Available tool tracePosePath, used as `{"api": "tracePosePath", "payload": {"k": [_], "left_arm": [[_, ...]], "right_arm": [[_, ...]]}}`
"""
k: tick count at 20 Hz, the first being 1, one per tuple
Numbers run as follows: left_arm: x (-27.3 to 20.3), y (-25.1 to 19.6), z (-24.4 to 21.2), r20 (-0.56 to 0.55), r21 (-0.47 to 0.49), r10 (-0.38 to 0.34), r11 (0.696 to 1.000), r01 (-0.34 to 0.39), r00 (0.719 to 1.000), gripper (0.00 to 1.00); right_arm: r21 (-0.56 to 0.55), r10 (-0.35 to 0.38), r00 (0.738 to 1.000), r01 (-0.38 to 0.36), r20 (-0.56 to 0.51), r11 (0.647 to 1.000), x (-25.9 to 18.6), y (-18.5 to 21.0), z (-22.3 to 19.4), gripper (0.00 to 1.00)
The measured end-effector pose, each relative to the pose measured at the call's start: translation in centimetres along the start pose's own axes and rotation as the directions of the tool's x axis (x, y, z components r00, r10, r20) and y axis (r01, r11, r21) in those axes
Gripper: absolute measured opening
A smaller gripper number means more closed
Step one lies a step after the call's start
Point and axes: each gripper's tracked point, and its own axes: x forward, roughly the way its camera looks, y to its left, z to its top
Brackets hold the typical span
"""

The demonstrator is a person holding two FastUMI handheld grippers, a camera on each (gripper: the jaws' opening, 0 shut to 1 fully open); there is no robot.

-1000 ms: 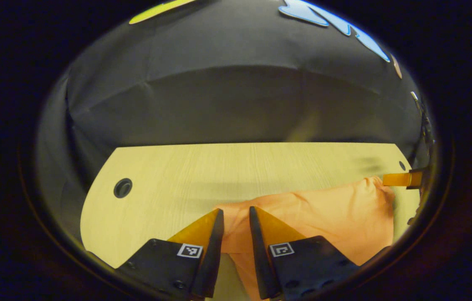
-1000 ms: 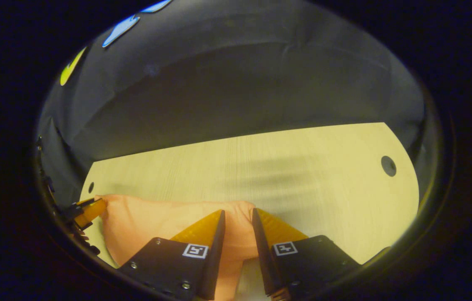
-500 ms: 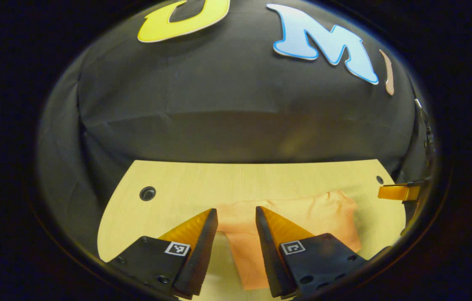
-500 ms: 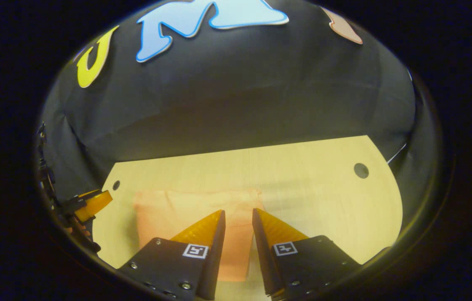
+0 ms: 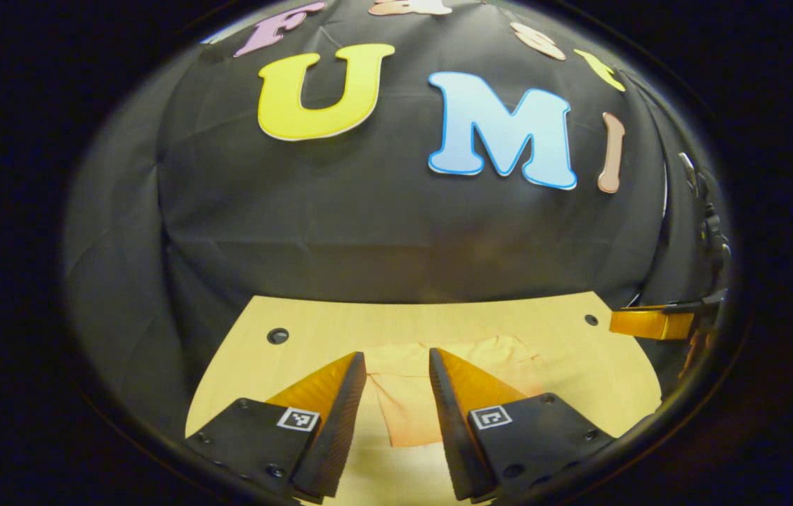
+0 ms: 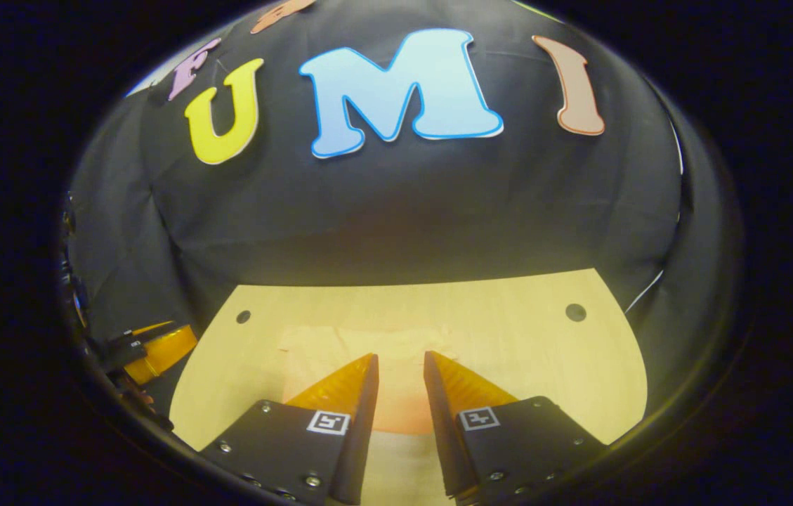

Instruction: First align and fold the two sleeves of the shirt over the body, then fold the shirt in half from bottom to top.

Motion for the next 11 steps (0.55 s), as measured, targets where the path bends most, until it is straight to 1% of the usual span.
{"api": "tracePosePath", "payload": {"k": [3,4,6,9,11], "left_arm": [[-4.0,-0.6,1.0,0.051,0.003,-0.009,1.000,0.009,0.999,0.62],[-5.2,-0.8,1.1,0.067,0.003,-0.007,1.000,0.007,0.998,0.64],[-7.7,-1.4,1.7,0.101,0.005,-0.002,1.000,0.001,0.995,0.63],[-10.5,-2.2,2.2,0.136,0.014,-0.004,1.000,0.002,0.991,0.62],[-11.9,-2.5,1.9,0.146,0.025,-0.006,1.000,0.002,0.989,0.63]], "right_arm": [[-0.016,0.016,0.999,-0.015,0.045,1.000,-3.7,1.5,-0.5,0.42],[-0.024,0.018,0.998,-0.017,0.060,1.000,-4.8,1.9,-0.7,0.42],[-0.034,0.030,0.995,-0.027,0.093,0.999,-7.0,2.9,-1.1,0.42],[-0.050,0.045,0.990,-0.038,0.137,0.998,-9.7,4.0,-1.6,0.42],[-0.055,0.049,0.986,-0.041,0.158,0.998,-11.0,4.6,-1.9,0.42]]}}
